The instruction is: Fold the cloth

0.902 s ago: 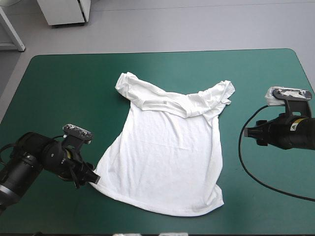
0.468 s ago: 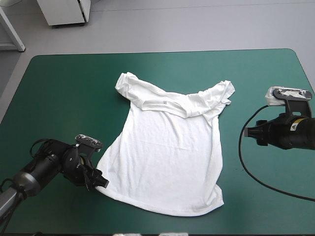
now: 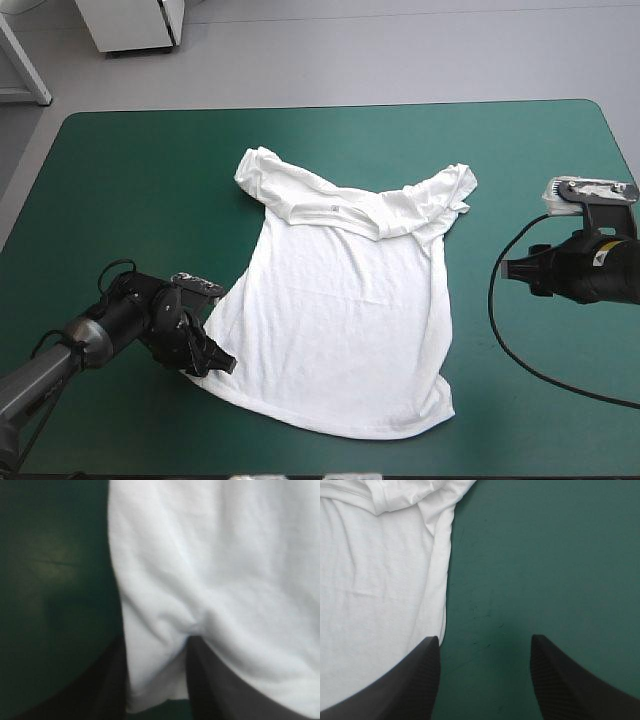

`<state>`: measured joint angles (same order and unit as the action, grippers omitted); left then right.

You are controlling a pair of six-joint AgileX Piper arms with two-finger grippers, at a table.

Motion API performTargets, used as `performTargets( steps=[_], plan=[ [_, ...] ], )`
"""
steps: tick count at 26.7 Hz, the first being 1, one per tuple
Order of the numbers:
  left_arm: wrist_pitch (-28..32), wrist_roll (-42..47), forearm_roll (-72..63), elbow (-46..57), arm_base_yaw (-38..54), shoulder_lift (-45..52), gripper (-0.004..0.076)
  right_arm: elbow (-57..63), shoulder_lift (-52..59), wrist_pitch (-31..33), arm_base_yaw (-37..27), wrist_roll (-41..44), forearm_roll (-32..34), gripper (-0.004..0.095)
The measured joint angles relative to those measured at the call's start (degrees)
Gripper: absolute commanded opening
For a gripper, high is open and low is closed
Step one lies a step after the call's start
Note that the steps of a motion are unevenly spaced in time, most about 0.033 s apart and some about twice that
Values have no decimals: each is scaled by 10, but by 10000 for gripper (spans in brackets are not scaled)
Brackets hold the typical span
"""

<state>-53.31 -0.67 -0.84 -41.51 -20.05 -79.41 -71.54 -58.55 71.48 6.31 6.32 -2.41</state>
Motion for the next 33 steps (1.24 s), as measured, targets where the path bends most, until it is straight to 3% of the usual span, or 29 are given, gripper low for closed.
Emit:
performTargets(
  steps=[6, 10, 13, 18, 22, 26, 33],
  plan=[
    [0, 7, -27, 0, -4, -1, -10, 23, 0, 0, 3, -27, -55, 509],
    [0, 7, -30, 0, -4, -1, -10, 54, 0, 0, 45, -31, -83, 493],
    [0, 7, -31, 0, -4, -1, -10, 86, 0, -1, 115, -10, -79, 481],
    [-1, 7, -31, 0, -4, -1, -10, 148, 0, -6, 260, 77, -14, 482],
    [-1, 7, -32, 0, -4, -1, -10, 212, 0, -58, 363, 172, 44, 541],
    [-1, 7, -34, 0, -4, -1, -10, 271, -13, -113, 420, 224, 48, 653],
    [-1, -2, -38, 0, -4, -1, -10, 325, -134, -229, 435, 295, 47, 565]
  ],
)
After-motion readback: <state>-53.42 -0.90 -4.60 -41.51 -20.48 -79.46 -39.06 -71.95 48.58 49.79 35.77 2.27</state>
